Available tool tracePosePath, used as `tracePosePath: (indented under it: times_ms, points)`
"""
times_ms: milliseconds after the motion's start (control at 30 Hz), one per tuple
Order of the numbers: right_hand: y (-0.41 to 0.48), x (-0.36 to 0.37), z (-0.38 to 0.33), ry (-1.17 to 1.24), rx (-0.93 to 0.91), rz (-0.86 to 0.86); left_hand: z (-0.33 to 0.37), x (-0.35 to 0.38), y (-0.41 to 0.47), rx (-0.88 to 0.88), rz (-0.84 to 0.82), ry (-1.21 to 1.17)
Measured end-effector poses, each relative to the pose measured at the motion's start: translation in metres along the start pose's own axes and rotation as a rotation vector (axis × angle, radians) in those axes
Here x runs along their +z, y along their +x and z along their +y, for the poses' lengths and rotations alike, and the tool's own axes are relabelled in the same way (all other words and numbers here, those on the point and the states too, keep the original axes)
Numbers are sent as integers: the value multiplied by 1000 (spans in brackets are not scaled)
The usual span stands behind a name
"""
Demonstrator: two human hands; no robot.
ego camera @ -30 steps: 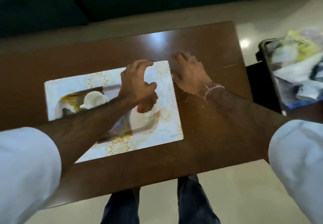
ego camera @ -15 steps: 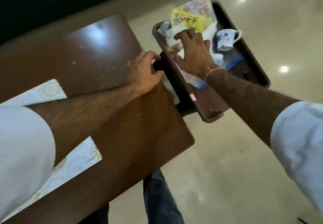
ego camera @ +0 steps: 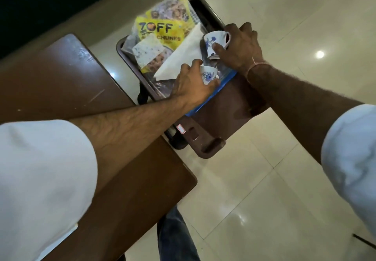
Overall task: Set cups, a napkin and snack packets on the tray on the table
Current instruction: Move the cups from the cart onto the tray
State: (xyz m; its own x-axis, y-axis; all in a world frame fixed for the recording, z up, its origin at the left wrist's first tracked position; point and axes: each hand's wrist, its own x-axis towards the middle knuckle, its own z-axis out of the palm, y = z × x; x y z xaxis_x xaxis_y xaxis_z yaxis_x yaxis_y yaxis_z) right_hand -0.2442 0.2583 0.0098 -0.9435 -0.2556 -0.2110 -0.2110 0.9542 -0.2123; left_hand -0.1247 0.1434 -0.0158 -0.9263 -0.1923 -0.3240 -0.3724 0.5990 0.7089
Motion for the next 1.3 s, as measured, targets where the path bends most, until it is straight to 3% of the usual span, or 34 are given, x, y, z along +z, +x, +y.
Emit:
tracePosePath:
  times_ms: [367,600,700,967,1300]
  points:
    - [-3,10,-1,290,-1,-47,-1,18,9,-174,115,-152]
    - [-18,13,-8,385,25,-21,-20,-11,-19,-71,141,-238]
    - [-26,6,-27,375,-134,-13,-35,-36,-42,-1,211,-292]
    - [-78,14,-140,379,-530,-176,-113,-110,-134,-58,390,-293]
    - [-170,80,-311,331,-753,-427,-242,-177,-270,-218,452,-49]
